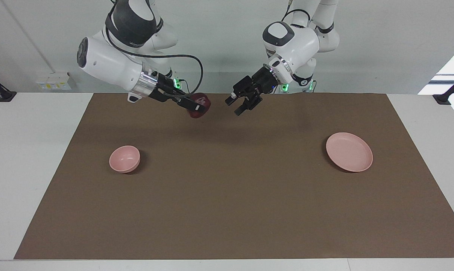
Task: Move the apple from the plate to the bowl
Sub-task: 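Open the left gripper and withdraw while the right gripper carries apple, then lower the apple into the pink bowl while the left gripper retracts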
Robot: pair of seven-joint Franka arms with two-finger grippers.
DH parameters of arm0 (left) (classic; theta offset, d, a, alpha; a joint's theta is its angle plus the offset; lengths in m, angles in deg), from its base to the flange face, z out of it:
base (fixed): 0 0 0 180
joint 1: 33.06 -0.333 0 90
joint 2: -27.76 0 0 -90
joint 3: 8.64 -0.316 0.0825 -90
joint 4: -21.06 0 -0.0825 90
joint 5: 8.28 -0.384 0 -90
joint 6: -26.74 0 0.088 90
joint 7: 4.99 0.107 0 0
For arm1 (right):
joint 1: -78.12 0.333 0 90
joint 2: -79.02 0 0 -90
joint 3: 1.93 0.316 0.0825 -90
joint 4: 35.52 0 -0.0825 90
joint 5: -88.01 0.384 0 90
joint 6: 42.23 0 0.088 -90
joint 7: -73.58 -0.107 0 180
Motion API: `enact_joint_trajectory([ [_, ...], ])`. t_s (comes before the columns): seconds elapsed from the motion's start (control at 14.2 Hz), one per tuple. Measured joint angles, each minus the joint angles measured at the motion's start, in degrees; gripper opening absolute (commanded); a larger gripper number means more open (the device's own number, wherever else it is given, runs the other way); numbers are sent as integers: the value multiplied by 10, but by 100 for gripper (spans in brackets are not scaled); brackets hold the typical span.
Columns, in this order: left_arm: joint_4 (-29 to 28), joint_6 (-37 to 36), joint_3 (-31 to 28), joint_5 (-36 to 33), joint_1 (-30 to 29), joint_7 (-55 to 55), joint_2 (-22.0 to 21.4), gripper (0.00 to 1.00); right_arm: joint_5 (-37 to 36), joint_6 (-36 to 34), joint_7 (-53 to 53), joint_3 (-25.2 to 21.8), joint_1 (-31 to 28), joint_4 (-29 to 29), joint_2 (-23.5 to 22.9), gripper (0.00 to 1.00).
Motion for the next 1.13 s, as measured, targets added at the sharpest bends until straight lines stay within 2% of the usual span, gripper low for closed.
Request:
enact_joint_trajectory([
  [0.21,-15,-29,-11,-63,-1,-5,0,100,-99,-12,100,-2,-36,1,1,0],
  [0.42,-29,-117,-58,-158,-5,-6,-3,100,-168,-12,200,-2,-61,6,-1,0],
  [0.49,-31,-157,-83,-211,-6,-7,-4,100,-191,-12,243,-2,-69,9,-4,0],
  [0.64,-31,-261,-143,-358,-8,-10,-6,100,-236,-10,337,-2,-90,15,-18,0],
  [0.78,-28,-339,-182,-500,-12,-10,-7,100,-270,23,412,-3,-108,22,-39,0],
  [1.13,-11,-394,-253,-710,-13,-10,-8,100,-314,128,508,-3,-118,38,-91,0],
])
